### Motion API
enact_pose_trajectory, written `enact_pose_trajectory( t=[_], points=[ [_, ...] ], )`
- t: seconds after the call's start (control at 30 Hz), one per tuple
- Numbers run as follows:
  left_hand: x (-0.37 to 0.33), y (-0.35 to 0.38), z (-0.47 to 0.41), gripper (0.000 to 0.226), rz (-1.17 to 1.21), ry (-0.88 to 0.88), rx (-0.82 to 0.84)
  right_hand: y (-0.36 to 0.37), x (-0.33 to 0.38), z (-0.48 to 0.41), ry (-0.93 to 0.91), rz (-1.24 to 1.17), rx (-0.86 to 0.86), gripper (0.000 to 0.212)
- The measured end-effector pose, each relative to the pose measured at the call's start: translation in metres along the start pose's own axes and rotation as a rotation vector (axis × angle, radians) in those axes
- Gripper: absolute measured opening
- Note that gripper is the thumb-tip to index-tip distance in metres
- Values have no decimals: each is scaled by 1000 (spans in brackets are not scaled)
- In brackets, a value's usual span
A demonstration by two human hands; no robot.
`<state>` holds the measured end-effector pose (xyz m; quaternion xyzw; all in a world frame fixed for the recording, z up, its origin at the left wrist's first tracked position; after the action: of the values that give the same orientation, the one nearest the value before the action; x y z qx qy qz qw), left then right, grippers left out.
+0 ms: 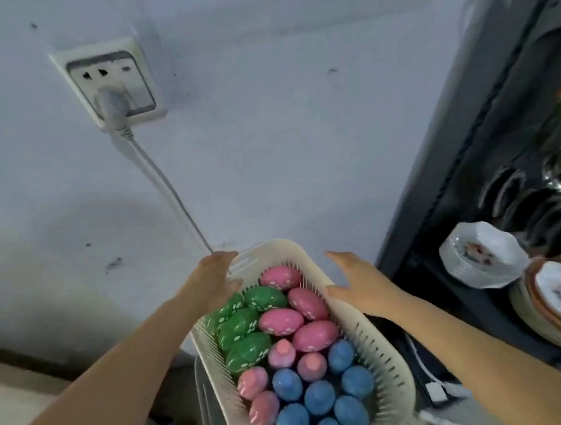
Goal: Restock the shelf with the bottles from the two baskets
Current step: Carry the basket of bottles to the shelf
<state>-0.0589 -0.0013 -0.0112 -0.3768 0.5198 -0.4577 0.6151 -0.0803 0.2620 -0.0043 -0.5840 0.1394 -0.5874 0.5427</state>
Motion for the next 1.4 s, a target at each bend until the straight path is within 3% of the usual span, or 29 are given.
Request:
enact_pose_trajectory(
  t=[0.3,0.43,0.53,0.67,0.77,0.87,0.97,1.1,1.4],
  points=[
    [13,29,-45,78,-16,119,236,36,10,61,354,-113,-261,72],
    [17,34,-63,61,30,113,253,49,8,101,480,-169,-409,67],
    [15,35,-76,45,80,119,227,56,1,143,668,-257,-641,57],
    [21,42,-88,31,219,70,230,87,2,200,948,-685,-939,37],
    [24,46,-92,32,417,-39,264,133,-6,211,1124,-1175,-917,36],
    [21,46,-88,34,518,-95,302,163,-1,202,1095,-1575,-853,34],
    [19,43,-82,38,567,-104,364,174,6,194,1055,-1760,-847,32],
    [18,43,-79,39,602,-133,418,179,12,178,929,-1958,-847,45],
    [23,47,-81,37,565,-217,455,182,3,170,986,-1946,-977,46]
  ],
)
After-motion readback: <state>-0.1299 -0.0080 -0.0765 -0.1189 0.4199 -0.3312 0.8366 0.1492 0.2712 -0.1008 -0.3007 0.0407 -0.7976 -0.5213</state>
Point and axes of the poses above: each hand's wrist, its own z-axis away from the middle knuckle, its own y-axis out of the palm, x = y × z, the point moved 6 cm from there along -z, towards the middle knuckle, and after that the axes turned 2 degrees about y, right-handed, at the moved point
